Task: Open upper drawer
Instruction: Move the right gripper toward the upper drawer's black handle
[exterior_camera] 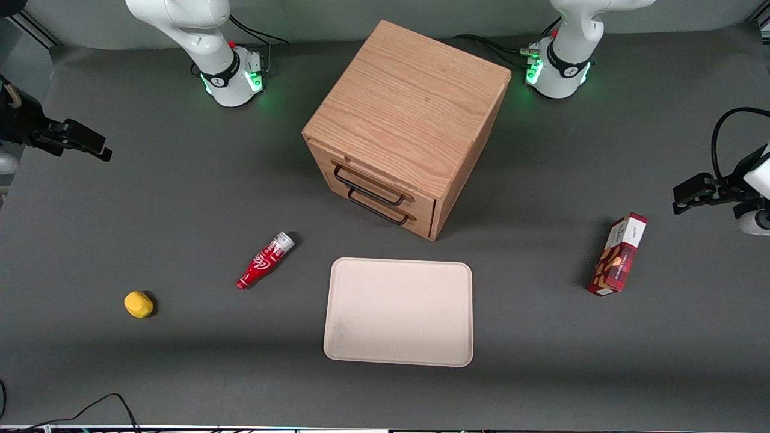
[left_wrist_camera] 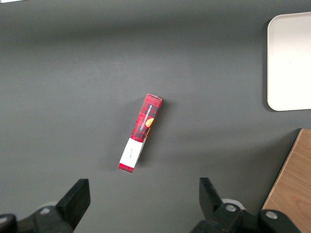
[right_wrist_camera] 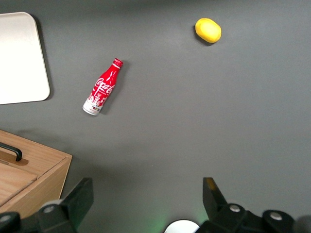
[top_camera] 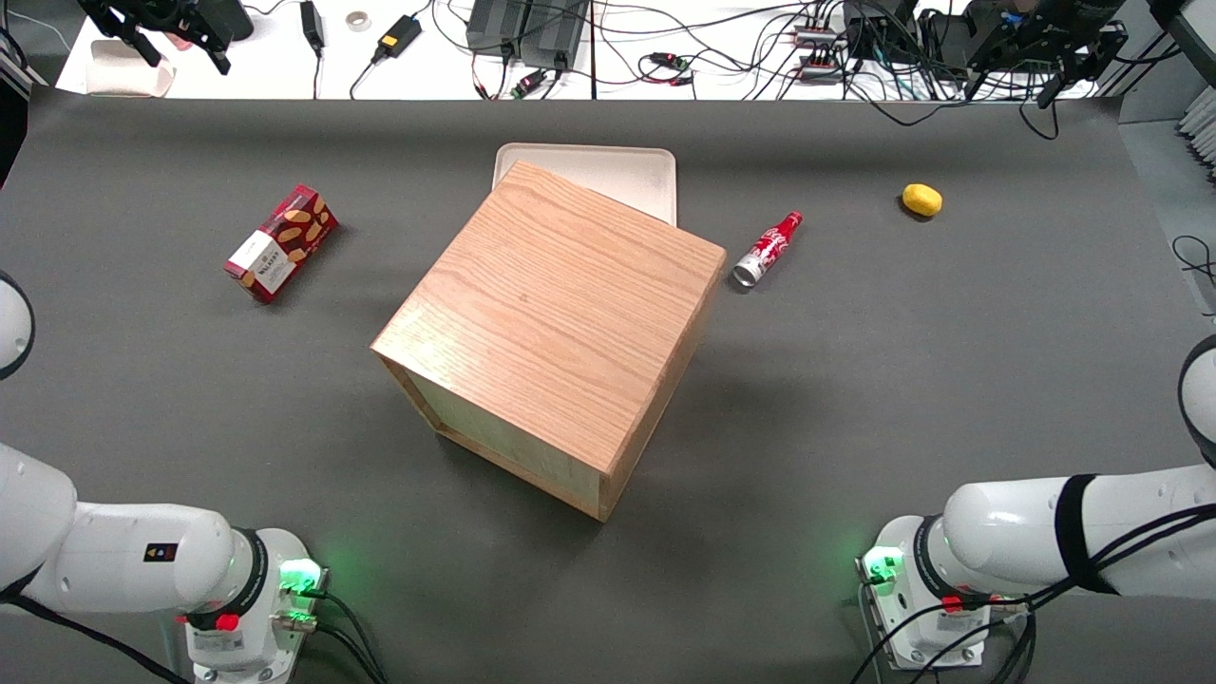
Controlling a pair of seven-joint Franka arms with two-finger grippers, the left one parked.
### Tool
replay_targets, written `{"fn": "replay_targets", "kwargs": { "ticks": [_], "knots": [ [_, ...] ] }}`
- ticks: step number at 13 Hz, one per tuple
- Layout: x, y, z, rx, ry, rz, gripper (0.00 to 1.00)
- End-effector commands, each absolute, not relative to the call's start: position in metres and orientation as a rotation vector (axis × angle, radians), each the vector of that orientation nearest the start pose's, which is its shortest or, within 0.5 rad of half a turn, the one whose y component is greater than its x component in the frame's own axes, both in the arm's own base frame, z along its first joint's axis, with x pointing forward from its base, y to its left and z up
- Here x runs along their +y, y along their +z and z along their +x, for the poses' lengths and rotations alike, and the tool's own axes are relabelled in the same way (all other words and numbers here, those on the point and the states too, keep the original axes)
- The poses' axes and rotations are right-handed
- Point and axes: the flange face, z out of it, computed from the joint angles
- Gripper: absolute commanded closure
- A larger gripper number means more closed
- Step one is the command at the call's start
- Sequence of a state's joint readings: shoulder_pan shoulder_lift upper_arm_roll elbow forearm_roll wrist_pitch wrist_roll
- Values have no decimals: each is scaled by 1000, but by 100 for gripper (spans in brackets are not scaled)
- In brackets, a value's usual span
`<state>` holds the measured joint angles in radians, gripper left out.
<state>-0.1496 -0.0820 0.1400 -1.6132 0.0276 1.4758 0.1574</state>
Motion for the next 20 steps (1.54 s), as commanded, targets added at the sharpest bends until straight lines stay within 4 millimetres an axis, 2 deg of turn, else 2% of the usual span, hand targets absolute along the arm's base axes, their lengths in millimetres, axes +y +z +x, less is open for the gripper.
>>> {"fn": "replay_targets", "kwargs": {
  "ticks": [1,3,5,7,9,11,14,16,18,20],
  "knots": [
    [4,639,517,295,41,-3121,0],
    [2,635,523,299,51,-3114,0],
    [11,636,545,245,36,-3097,0],
    [70,643,560,67,6,-3095,0],
    [122,640,567,-88,7,-3079,0],
    [181,636,565,-211,25,-3039,0],
    [253,629,558,-390,2,-2954,0],
    [307,615,552,-529,-30,-2874,0],
    [349,593,544,-701,-55,-2875,0],
    [374,568,545,-825,-40,-2815,0]
  ]
}}
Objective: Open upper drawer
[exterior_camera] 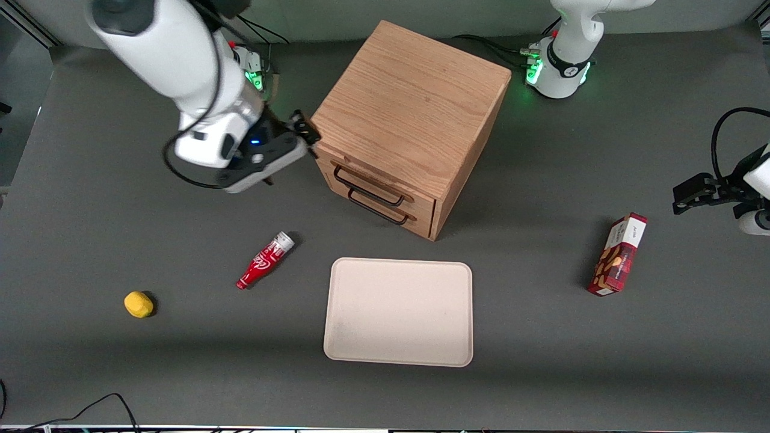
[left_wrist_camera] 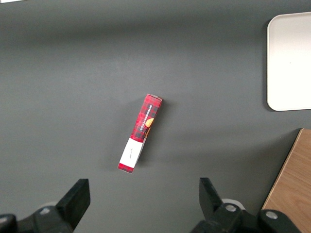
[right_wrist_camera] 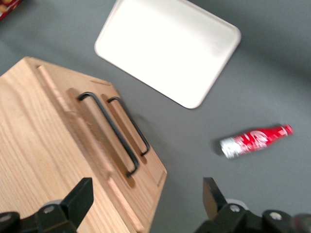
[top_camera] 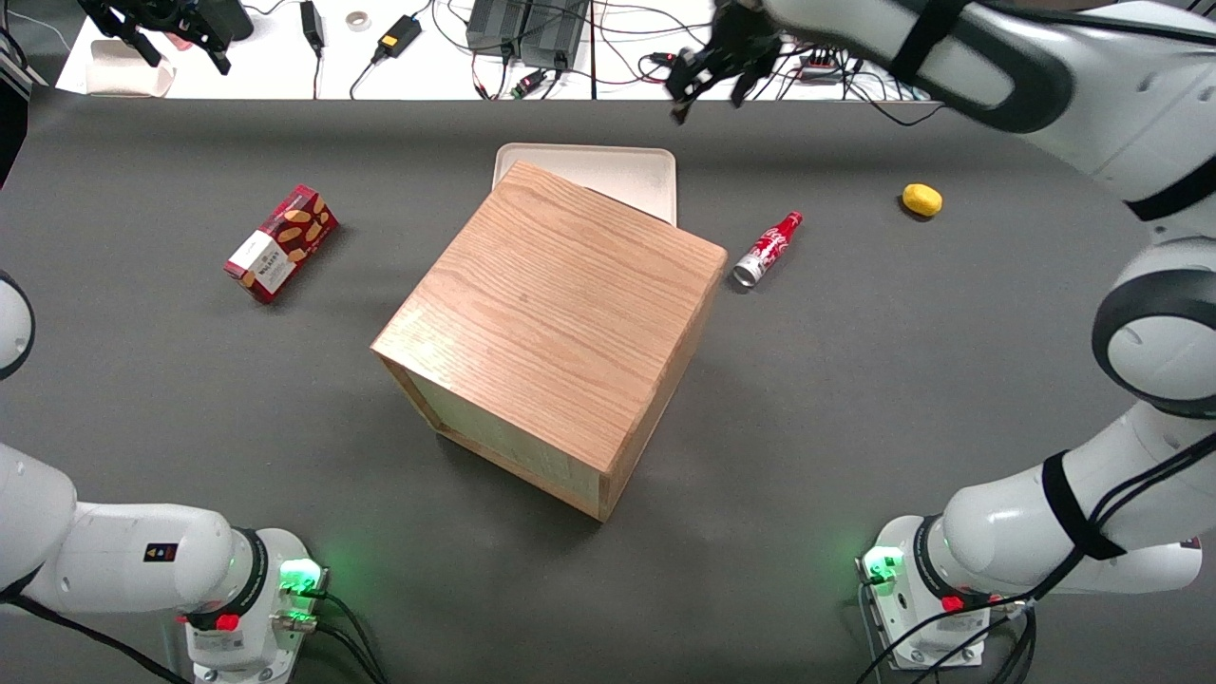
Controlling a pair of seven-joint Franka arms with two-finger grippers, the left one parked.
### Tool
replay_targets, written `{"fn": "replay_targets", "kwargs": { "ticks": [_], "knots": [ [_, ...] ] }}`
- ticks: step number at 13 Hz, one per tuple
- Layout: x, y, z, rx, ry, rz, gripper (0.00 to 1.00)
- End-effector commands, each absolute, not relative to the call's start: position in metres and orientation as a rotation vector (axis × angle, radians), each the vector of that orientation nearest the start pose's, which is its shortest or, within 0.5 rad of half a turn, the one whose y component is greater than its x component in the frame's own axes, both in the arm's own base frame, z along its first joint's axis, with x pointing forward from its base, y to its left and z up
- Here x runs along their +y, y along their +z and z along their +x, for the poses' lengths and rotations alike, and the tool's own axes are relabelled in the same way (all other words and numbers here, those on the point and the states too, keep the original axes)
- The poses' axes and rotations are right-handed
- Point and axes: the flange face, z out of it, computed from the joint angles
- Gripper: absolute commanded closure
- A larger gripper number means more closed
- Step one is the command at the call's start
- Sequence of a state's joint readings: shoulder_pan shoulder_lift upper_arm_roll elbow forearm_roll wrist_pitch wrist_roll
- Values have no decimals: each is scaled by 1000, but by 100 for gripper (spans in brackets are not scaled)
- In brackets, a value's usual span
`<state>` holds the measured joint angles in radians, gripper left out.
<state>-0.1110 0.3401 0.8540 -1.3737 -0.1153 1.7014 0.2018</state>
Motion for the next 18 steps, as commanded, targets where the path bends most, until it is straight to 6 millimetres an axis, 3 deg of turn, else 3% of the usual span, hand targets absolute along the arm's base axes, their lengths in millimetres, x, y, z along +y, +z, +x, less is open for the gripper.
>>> {"fn": "replay_targets", "kwargs": {
  "ticks": [1,3,7,14,18],
  "knots": [
    [385,559,543,-876,-30,-2790,0],
    [402,533,546,-933,6,-2734,0],
    [406,480,557,-1213,93,-2565,0],
    [408,437,564,-1305,140,-2578,0],
    [419,420,562,-1358,110,-2591,0]
  ]
}}
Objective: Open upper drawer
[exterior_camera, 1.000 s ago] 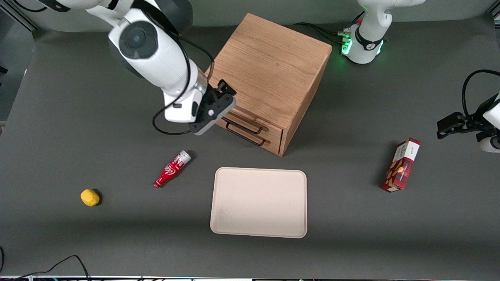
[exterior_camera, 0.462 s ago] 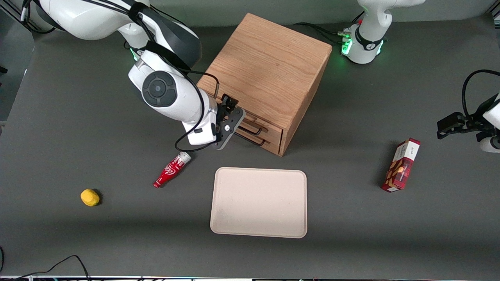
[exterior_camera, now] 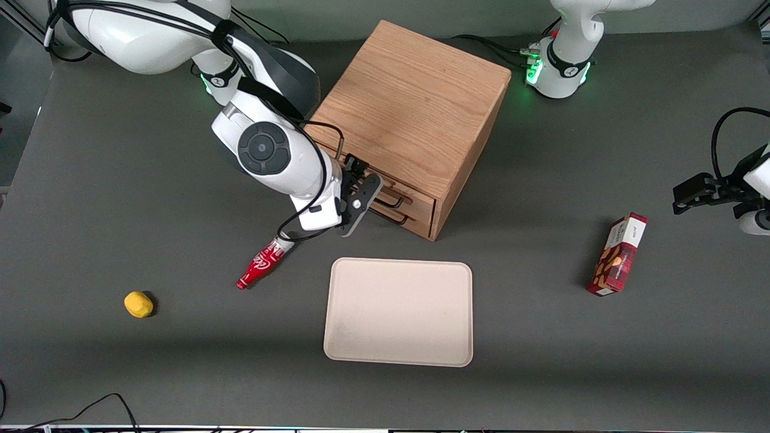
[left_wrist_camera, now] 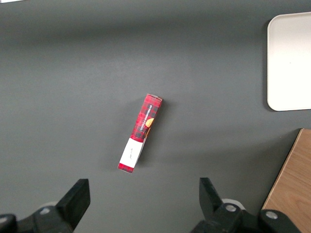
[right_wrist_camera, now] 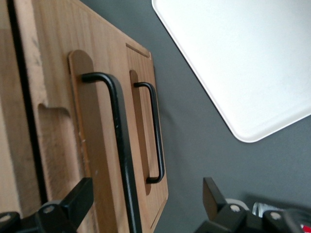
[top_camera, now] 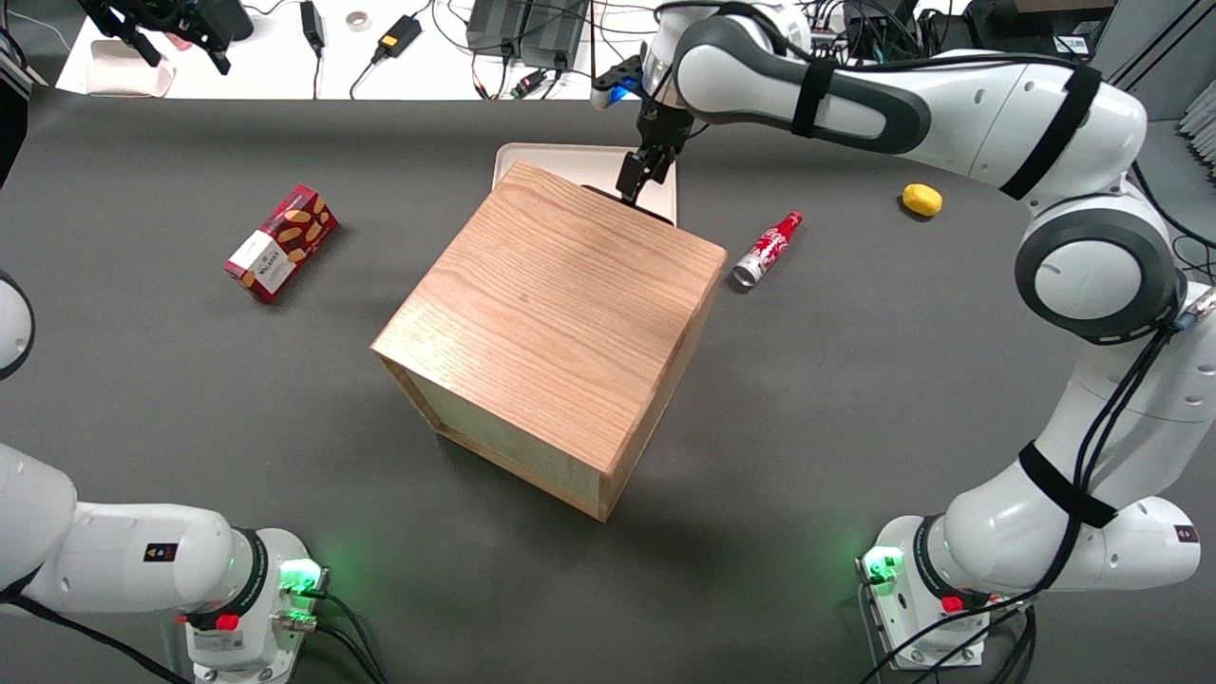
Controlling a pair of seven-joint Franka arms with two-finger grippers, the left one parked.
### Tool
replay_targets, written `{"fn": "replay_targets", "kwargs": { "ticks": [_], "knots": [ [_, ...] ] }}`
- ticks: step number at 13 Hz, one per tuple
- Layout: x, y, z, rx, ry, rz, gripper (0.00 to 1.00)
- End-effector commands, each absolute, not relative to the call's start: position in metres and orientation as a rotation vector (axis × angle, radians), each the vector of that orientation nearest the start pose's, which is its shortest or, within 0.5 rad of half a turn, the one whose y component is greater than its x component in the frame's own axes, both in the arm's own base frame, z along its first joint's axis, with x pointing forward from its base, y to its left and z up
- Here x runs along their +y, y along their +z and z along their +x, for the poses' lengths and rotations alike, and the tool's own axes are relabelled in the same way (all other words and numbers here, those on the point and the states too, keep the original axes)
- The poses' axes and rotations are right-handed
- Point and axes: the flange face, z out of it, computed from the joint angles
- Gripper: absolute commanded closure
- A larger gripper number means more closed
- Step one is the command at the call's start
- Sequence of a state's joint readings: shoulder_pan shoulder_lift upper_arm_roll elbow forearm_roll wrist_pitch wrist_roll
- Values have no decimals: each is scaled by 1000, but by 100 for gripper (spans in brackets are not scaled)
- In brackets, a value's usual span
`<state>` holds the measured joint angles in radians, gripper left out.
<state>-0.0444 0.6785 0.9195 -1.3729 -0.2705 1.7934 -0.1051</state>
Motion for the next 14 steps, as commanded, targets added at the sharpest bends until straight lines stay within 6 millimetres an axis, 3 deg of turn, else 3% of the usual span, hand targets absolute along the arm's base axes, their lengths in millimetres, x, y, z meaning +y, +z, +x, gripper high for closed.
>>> {"fn": "replay_targets", "kwargs": {
  "ticks": [1,7,14],
  "knots": [
    [419,415,563,-1370,108,-2600,0],
    [411,403,576,-1414,51,-2645,0],
    [368,412,619,-1429,-142,-2724,0]
  ]
}}
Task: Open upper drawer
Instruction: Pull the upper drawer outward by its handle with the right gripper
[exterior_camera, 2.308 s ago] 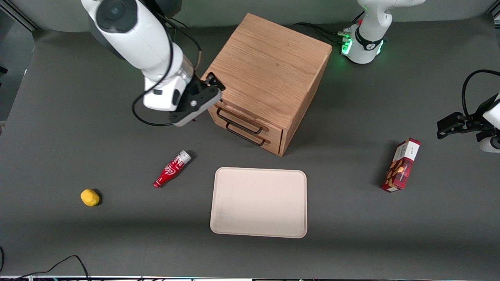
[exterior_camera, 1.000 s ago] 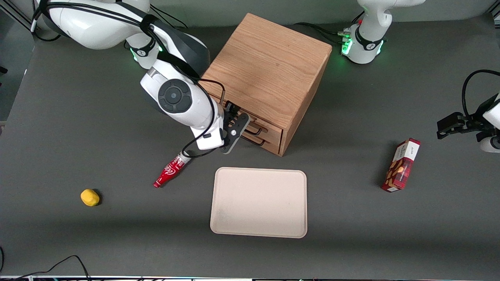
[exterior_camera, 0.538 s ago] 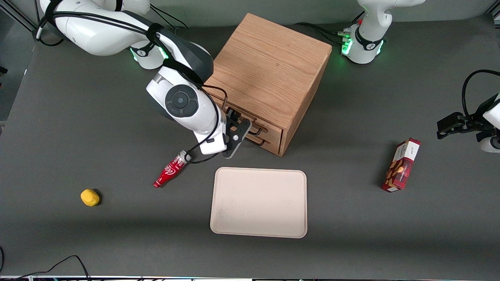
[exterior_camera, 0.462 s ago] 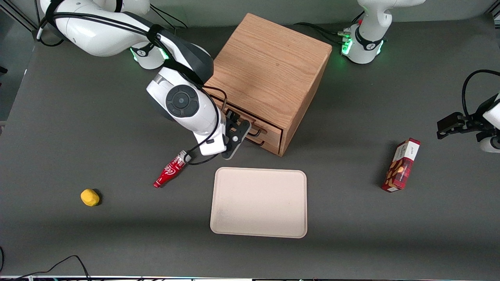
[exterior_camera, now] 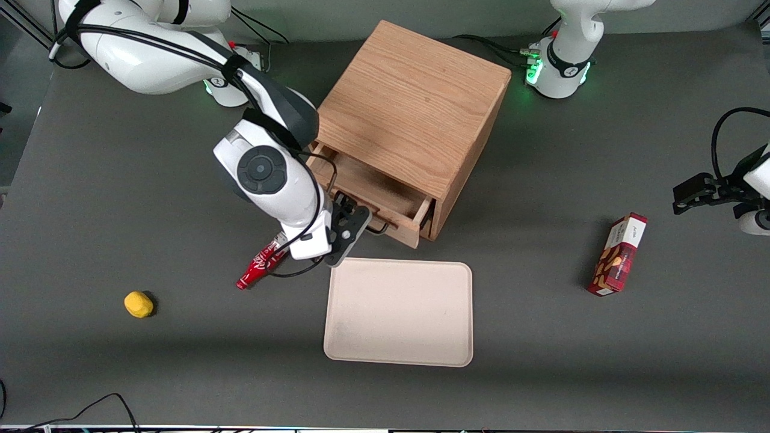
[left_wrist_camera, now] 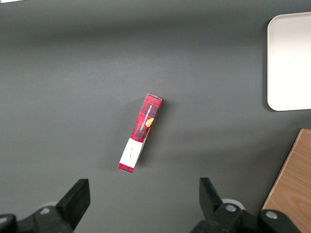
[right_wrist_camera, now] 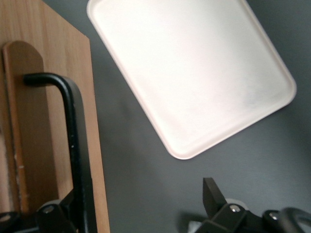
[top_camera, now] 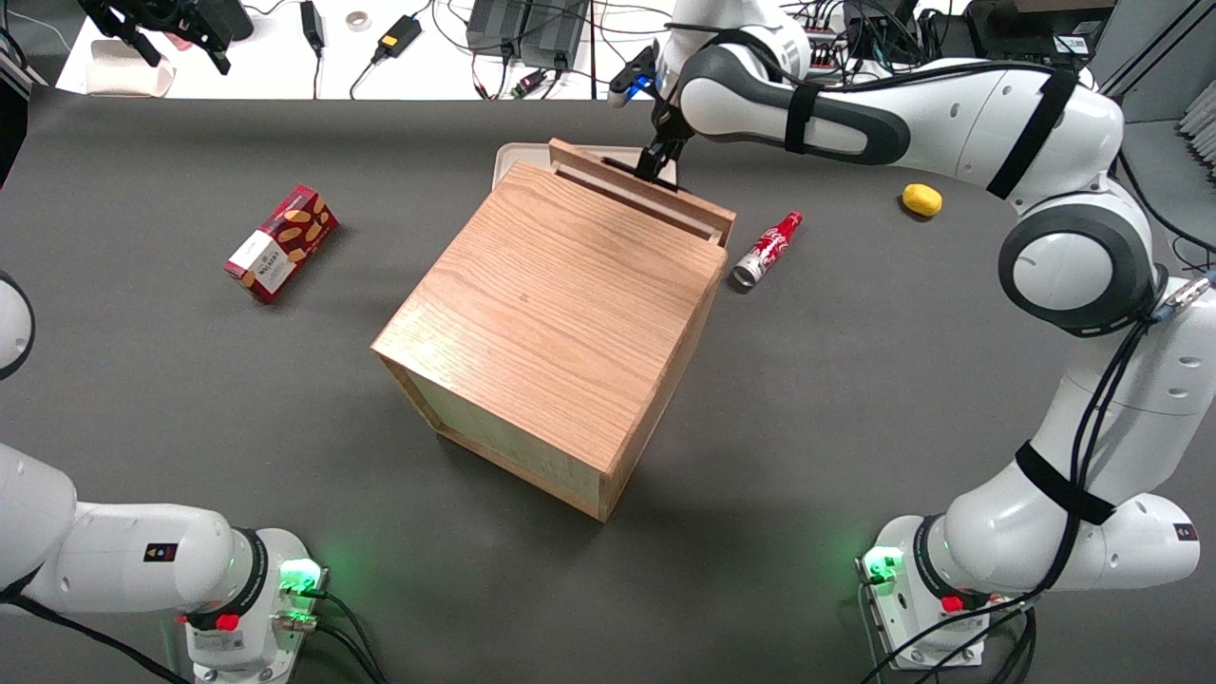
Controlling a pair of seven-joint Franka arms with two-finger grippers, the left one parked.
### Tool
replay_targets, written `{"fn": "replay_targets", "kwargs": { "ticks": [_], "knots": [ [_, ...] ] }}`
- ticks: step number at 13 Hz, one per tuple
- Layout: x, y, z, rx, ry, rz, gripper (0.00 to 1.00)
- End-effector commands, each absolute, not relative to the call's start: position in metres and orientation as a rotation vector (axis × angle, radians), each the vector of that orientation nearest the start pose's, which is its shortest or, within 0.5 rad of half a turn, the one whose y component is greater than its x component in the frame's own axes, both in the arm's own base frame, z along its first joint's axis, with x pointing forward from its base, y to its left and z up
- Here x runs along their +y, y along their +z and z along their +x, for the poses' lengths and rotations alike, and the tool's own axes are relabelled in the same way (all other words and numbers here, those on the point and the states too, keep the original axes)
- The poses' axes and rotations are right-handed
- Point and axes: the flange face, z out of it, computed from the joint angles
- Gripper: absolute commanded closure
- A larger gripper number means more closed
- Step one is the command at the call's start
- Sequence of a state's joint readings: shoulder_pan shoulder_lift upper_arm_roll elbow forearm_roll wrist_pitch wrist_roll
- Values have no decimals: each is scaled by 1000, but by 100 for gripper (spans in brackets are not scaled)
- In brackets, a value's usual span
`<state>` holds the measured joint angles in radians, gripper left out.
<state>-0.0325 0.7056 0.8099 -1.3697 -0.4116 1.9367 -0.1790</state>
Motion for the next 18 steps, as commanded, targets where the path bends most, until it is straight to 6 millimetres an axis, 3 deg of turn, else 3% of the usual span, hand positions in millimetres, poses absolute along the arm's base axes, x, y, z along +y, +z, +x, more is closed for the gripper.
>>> {"fn": "replay_targets", "kwargs": {
  "ticks": [1,8,13,18],
  "knots": [
    [360,410,625,-1435,-154,-2724,0],
    [291,423,670,-1449,-193,-2653,0],
    [260,430,692,-1436,-238,-2683,0],
    [245,445,703,-1402,-316,-2708,0]
  ]
}}
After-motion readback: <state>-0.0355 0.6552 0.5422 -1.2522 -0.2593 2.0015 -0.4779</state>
